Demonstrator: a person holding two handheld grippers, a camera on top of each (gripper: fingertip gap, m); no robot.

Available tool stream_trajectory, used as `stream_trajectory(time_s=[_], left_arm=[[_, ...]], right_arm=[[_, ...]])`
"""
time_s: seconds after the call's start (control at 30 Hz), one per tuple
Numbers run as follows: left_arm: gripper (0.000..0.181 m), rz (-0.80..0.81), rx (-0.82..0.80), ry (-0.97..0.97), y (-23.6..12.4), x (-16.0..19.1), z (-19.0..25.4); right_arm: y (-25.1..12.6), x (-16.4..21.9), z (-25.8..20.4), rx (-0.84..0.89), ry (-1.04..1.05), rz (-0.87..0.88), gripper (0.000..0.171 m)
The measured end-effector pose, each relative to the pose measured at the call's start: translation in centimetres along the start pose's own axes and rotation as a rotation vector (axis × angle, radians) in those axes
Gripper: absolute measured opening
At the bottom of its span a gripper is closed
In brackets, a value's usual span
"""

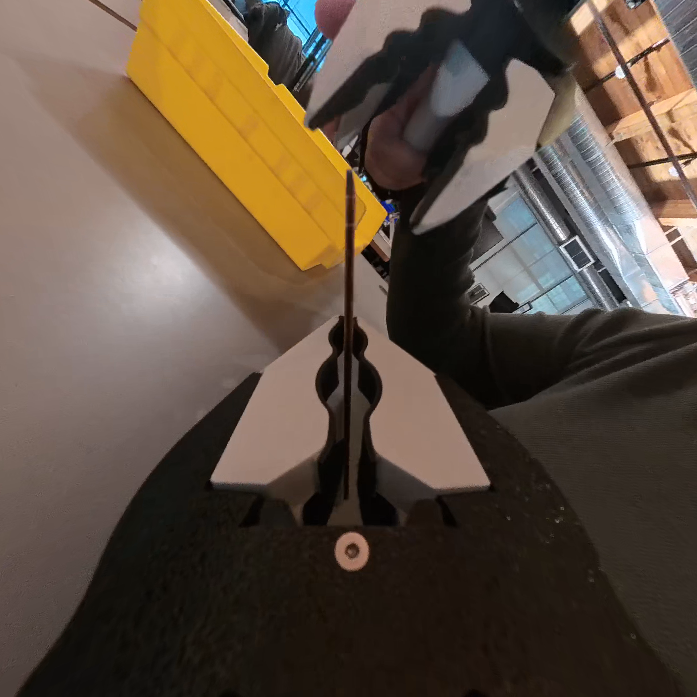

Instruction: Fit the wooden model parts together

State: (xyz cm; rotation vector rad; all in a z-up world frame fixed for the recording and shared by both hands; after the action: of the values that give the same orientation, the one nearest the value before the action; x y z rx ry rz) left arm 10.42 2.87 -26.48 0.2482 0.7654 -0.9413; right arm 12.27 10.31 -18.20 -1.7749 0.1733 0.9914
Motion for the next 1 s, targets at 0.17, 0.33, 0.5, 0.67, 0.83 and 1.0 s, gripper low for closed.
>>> stream_trajectory(time_s=[0.17, 0.33, 0.5, 0.67, 0.83, 1.0], left_arm=[[0.001, -0.018, -0.016, -0.014, 0.2, 0.2, -0.4], [0.002, -0.031, -0.044, 0.0, 0.5, 0.4, -0.5], [0.002, -0.034, -0.053, 0.018, 0.5, 0.5, -0.5], [0.003, -0.048, -0.057, 0.036, 0.7, 0.7, -0.4], [0.003, -0.06, -0.067, 0.049, 0.8, 0.8, -0.3], [0.003, -0.068, -0.067, 0.066, 0.9, 0.9, -0.2]], right_arm=[[-0.2, 0.7, 0.5, -0.009, -0.013, -0.088, 0.023], [0.7, 1.5, 0.8, -0.018, -0.003, -0.131, 0.023], [1.4, 1.9, 1.1, -0.082, 0.081, -0.142, 0.014], [1.4, 2.2, 1.1, -0.136, 0.093, -0.128, 0.01], [1.4, 2.3, 0.9, -0.12, 0.069, -0.142, 0.01], [1.3, 2.2, 0.4, -0.071, 0.015, -0.16, 0.01]])
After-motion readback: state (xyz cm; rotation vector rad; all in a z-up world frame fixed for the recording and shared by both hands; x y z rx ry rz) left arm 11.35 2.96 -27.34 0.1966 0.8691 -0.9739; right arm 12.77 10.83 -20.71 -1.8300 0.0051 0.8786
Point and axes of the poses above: each gripper's, where its closed fingertips meet, y out along the fingers, x out of its underside, z = x × y across the jaws, the point moved 6 cm from there along -y, back along the fingers, and after that the axes turned 8 degrees about -z, right-handed, at the moved point
